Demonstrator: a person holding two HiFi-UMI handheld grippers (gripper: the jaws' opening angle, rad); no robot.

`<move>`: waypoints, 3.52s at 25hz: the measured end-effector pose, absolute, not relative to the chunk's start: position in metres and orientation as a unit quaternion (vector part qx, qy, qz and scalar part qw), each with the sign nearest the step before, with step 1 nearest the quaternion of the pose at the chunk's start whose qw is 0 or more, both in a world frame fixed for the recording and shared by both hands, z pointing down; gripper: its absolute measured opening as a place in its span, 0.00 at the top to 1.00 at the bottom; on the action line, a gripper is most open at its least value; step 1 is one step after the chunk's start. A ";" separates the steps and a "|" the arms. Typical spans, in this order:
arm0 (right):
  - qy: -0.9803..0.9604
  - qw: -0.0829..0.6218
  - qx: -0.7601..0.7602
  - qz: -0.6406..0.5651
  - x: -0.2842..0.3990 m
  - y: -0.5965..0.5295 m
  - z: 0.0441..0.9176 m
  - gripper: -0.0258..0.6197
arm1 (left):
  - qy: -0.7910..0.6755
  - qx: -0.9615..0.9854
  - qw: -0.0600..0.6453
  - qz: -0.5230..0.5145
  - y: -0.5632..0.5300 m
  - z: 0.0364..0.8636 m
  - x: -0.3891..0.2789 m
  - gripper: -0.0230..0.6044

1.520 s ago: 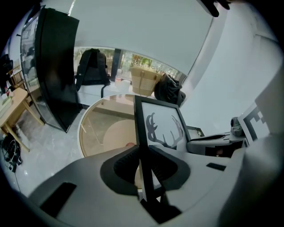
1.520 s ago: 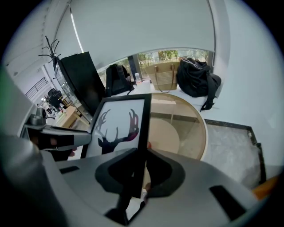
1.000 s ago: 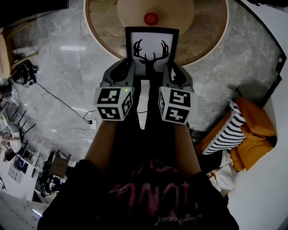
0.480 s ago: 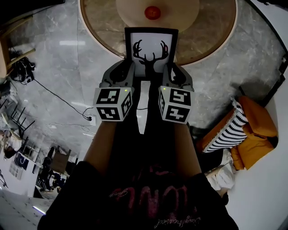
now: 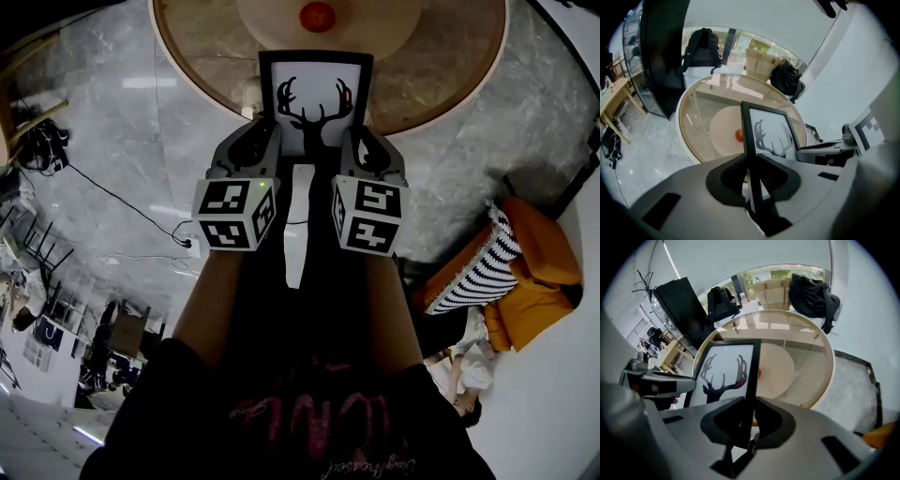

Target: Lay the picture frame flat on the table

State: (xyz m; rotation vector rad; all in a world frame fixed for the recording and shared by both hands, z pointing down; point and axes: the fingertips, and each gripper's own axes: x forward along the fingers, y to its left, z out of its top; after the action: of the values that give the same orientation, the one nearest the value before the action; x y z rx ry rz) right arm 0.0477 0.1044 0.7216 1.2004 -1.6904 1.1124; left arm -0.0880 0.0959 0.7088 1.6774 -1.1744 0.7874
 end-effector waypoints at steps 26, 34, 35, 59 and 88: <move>-0.646 0.397 0.472 0.450 0.041 0.101 0.752 0.84 | -0.474 0.670 0.464 0.335 0.090 0.743 -0.094 0.85; -0.641 0.403 0.468 0.456 0.036 0.096 0.760 0.83 | -0.478 0.662 0.470 0.335 0.082 0.753 -0.100 0.85; -0.641 0.403 0.469 0.455 0.035 0.095 0.760 0.83 | -0.478 0.662 0.470 0.335 0.081 0.754 -0.100 0.85; -0.646 0.396 0.486 0.435 0.041 0.094 0.756 0.79 | -0.465 0.682 0.435 0.361 0.081 0.754 -0.101 0.83; -0.728 0.277 0.550 0.301 0.024 0.033 0.559 0.93 | -0.485 0.774 0.298 0.276 0.026 0.565 -0.088 0.95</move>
State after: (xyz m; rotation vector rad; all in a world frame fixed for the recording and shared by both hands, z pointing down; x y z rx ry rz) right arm 0.0238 0.0328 0.5591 1.4770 -1.9559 0.8097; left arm -0.0875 0.0261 0.5652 2.0577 -1.2887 0.7332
